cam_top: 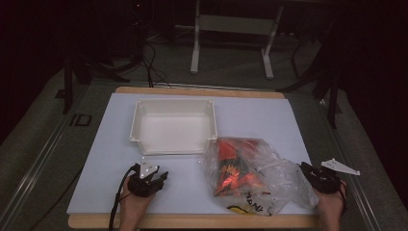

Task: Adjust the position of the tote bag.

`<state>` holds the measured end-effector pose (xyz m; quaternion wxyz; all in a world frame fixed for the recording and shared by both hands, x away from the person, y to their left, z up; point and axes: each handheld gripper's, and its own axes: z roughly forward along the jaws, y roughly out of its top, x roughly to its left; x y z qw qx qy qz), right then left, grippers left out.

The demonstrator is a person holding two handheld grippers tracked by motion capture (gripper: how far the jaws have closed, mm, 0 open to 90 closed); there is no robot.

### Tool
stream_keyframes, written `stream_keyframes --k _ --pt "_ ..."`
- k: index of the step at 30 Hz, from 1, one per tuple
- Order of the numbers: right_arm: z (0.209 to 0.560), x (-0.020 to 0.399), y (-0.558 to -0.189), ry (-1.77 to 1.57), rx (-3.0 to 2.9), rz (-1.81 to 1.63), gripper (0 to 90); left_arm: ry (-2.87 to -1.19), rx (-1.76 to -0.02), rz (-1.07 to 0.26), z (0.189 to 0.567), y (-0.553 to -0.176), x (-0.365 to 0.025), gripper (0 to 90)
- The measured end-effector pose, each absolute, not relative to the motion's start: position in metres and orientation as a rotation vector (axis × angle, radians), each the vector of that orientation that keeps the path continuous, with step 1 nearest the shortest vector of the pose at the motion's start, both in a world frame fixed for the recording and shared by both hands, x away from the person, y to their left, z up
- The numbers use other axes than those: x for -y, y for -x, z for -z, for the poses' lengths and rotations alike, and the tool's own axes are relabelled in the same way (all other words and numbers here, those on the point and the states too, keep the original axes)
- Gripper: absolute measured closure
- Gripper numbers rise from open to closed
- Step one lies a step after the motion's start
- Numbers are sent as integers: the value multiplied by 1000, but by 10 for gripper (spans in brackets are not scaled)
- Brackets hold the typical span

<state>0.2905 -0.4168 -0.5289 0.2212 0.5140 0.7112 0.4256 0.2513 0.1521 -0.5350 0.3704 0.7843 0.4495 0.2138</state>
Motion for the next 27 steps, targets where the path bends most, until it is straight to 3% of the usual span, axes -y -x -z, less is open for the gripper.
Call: stream_keyframes --k 11,27 --pt "529 415 -290 -1385 -1995 -1193 656 -2052 -991 -540 513 -244 -131 592" --pt "531 410 -293 -1369 -2058 -1155 668 -2149 -695 -476 480 -242 -68 592"
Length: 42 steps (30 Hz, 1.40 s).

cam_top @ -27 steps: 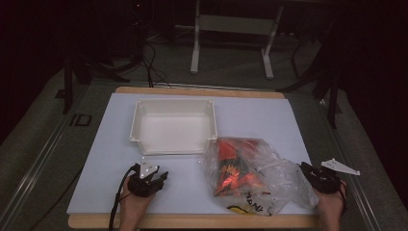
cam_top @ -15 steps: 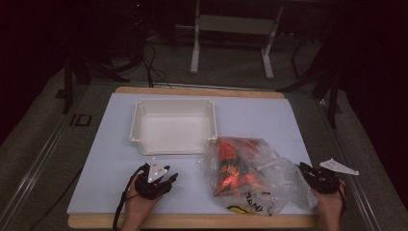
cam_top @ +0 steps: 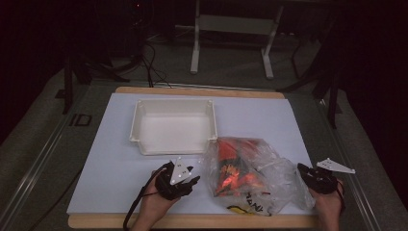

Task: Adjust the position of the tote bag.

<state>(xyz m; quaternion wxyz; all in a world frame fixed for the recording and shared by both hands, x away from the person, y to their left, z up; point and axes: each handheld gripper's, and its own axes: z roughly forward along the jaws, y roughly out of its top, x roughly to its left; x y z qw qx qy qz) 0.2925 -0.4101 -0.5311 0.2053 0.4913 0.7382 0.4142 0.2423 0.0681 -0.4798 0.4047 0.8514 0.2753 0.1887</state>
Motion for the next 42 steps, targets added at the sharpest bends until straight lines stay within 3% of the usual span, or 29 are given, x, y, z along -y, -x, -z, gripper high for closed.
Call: stream_keyframes --k 16,23,25,26,32,33,34,35,36,37,39,42 --pt "531 410 -293 -1374 -2062 -1155 667 -2166 -495 -391 464 -247 -6 564" --pt "531 410 -293 -1373 -2065 -1156 660 -2172 -370 -344 458 -246 29 486" --pt "531 410 -293 -1372 -2067 -1156 658 -2176 -347 -353 459 -245 40 440" --pt "531 410 -293 -1372 -2067 -1158 655 -2179 -346 -363 459 -246 45 370" --pt "531 410 -293 -1369 -2071 -1160 647 -2235 -319 -390 471 -250 70 372" --pt "531 410 -293 -1368 -2072 -1161 646 -2260 -319 -413 474 -250 73 399" --pt "531 410 -293 -1368 -2072 -1161 645 -2274 -320 -421 475 -250 74 491" --pt "531 410 -293 -1368 -2072 -1161 645 -2283 -328 -425 477 -250 75 491" --pt "531 410 -293 -1366 -2073 -1161 643 -2287 -335 -434 478 -251 75 552" --pt "531 410 -293 -1363 -2072 -1160 642 -2293 -345 -421 477 -252 72 700" --pt "530 410 -292 -1356 -2072 -1162 641 -2286 -347 -414 477 -252 71 820" --pt "530 409 -292 -1355 -2076 -1165 639 -2278 -357 -423 474 -251 64 887"
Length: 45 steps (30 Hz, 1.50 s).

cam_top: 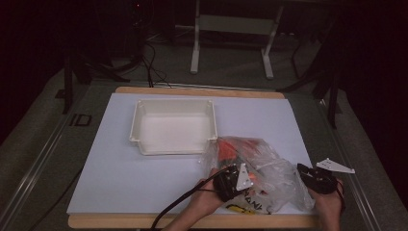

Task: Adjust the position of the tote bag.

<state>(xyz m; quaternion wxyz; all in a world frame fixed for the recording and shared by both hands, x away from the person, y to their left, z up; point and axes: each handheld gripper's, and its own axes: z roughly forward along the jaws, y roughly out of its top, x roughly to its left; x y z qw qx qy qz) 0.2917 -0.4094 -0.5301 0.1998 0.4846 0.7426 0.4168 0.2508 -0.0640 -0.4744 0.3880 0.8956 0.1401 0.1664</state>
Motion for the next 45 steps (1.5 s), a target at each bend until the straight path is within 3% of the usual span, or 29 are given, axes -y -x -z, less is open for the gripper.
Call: stream_keyframes --k 19,29,30,31,32,36,45 --pt "503 395 -281 -1245 -2121 -1243 612 -2224 -618 -459 491 -236 -39 897" --pt "492 377 -279 -1155 -2189 -1250 590 -2253 -720 -460 509 -239 -64 891" --pt "491 376 -279 -1154 -2192 -1250 586 -2246 -725 -458 508 -239 -65 854" --pt "488 375 -278 -1147 -2190 -1250 584 -2236 -723 -457 507 -239 -66 757" --pt "488 375 -278 -1147 -2190 -1250 584 -2220 -713 -445 505 -238 -68 757" --pt "475 376 -272 -1126 -2165 -1294 568 -2185 -660 -453 494 -234 -73 603" --pt "463 371 -267 -1087 -2164 -1305 536 -2155 -661 -496 476 -234 -77 536"
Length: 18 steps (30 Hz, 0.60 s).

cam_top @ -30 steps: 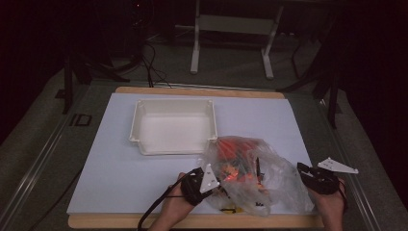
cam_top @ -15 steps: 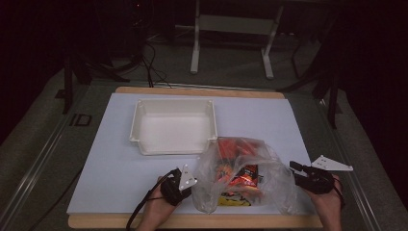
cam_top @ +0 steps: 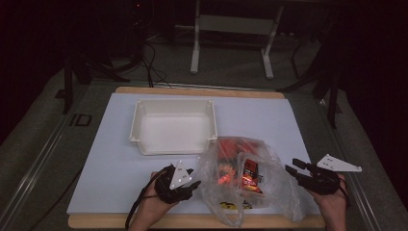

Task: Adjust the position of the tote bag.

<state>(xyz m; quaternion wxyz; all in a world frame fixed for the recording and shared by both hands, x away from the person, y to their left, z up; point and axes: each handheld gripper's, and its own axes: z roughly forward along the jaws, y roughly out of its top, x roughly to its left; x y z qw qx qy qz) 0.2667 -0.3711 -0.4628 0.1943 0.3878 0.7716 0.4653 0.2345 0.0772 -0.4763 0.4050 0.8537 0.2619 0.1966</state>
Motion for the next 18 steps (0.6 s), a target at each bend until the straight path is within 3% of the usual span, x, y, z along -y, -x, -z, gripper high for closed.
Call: stream_keyframes --k 18 --pt "438 368 -254 -1010 -2150 -1482 398 -2153 -691 -552 468 -234 -92 473"
